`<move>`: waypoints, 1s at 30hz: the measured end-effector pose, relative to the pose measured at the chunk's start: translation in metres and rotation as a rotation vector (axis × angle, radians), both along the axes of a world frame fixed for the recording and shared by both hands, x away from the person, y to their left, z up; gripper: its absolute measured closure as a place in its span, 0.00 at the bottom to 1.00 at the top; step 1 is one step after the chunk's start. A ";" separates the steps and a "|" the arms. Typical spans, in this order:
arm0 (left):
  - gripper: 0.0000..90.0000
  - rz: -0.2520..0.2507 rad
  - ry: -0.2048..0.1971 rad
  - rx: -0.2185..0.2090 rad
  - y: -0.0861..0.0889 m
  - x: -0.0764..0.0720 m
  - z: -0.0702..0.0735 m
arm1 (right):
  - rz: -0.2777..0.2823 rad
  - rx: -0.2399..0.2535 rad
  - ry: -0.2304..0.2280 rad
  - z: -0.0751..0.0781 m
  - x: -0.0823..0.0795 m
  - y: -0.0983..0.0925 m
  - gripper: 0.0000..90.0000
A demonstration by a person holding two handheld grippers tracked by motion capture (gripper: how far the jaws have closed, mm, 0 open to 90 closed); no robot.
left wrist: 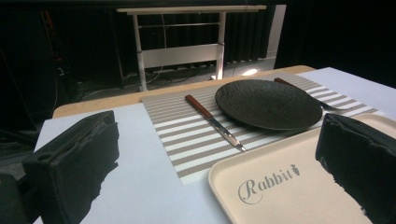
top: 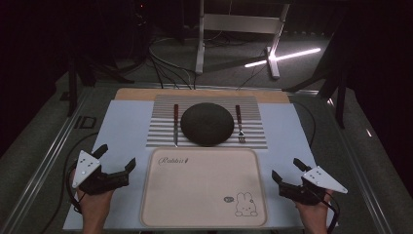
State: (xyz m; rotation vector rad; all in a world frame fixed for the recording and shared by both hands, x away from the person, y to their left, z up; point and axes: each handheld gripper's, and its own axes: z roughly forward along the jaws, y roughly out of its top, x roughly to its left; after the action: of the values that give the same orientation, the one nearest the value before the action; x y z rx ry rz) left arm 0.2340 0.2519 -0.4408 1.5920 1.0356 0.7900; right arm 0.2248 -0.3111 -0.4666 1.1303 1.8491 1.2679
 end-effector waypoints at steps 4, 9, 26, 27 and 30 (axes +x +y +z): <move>0.00 0.016 0.001 0.005 0.001 0.000 -0.002 | -0.009 0.000 -0.001 0.000 0.000 -0.001 0.13; 0.00 0.030 0.003 0.003 0.003 0.001 -0.004 | -0.012 -0.003 -0.001 0.000 0.001 -0.001 0.13; 0.00 0.063 -0.001 0.014 0.003 0.002 -0.006 | -0.012 -0.010 0.012 0.006 0.007 0.006 0.13; 0.00 0.065 -0.002 0.013 0.003 0.002 -0.006 | -0.012 -0.010 0.012 0.006 0.007 0.006 0.13; 0.00 0.072 -0.003 0.004 0.005 0.002 -0.006 | -0.007 -0.012 0.017 0.010 0.010 0.009 0.13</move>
State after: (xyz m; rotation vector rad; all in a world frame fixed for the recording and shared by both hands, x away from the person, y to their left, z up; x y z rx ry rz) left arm 0.2357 0.2565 -0.4469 1.5638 1.0953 0.8435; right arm 0.2350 -0.3023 -0.4562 1.1433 1.8613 1.2449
